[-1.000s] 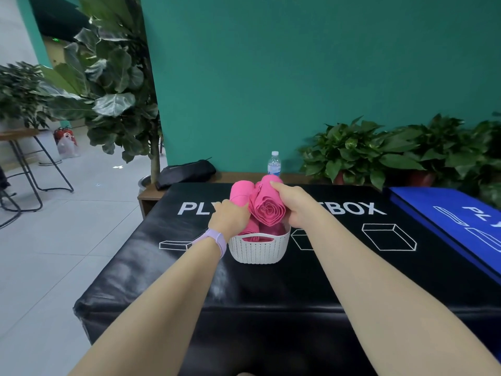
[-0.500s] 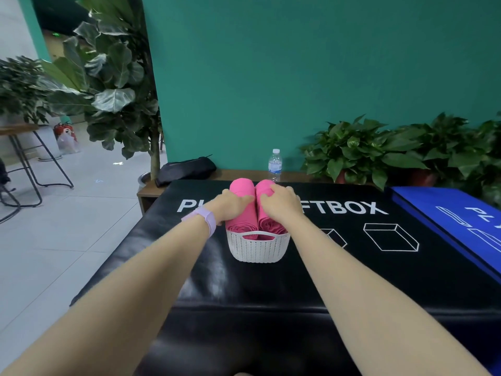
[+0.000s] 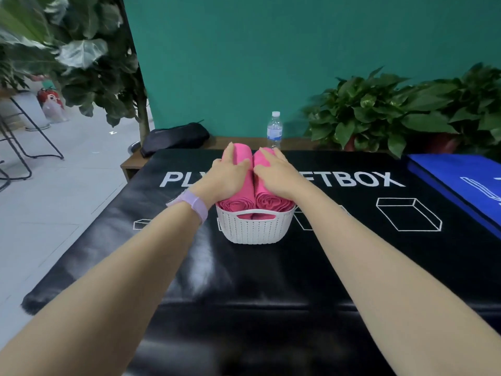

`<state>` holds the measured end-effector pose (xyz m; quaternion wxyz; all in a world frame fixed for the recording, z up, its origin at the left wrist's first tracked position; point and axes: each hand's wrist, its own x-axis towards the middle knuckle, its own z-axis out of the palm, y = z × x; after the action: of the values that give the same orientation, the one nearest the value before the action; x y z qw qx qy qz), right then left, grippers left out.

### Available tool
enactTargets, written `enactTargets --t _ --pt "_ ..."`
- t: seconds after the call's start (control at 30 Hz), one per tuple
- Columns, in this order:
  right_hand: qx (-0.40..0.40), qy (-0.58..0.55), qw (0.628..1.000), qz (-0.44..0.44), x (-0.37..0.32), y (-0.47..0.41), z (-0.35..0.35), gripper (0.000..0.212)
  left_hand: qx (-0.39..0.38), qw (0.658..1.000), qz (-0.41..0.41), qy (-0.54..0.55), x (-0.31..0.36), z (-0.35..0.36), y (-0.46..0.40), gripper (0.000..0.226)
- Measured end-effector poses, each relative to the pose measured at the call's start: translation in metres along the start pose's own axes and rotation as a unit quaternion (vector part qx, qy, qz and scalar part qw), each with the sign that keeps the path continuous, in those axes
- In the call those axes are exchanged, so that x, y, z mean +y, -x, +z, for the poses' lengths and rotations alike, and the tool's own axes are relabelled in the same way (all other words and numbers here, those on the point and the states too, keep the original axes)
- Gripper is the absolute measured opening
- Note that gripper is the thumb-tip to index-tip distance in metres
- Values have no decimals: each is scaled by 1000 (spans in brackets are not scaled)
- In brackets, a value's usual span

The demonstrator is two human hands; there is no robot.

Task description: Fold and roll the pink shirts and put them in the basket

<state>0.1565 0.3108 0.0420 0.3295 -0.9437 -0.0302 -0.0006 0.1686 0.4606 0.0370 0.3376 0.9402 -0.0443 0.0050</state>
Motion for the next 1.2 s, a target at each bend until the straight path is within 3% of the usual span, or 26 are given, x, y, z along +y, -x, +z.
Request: enactTargets --t 0.2,0.3,0.43,0.6,1.0,1.07,1.2 --pt "2 -23 999 -23 7 -56 -11 71 1 994 15 108 6 0 -67 65" --pt "-4 -7 999 -37 13 -44 2 77 6 996 35 82 -16 6 -54 69" --pt "-14 8 999 -37 7 -14 6 79 4 990 45 133 -18 9 -13 70" --pt "-55 18 998 -4 -10 0 -9 79 -21 996 14 85 3 -5 10 68" --pt "-148 243 958 41 -40 -2 -33 75 -137 979 -116 -94 44 -40 11 71" --pt "-159 247 955 36 -43 -3 -40 72 -121 977 -80 -155 43 -47 13 71" --pt "-93 249 964 25 -43 1 -44 66 -68 967 98 -226 36 -59 17 64"
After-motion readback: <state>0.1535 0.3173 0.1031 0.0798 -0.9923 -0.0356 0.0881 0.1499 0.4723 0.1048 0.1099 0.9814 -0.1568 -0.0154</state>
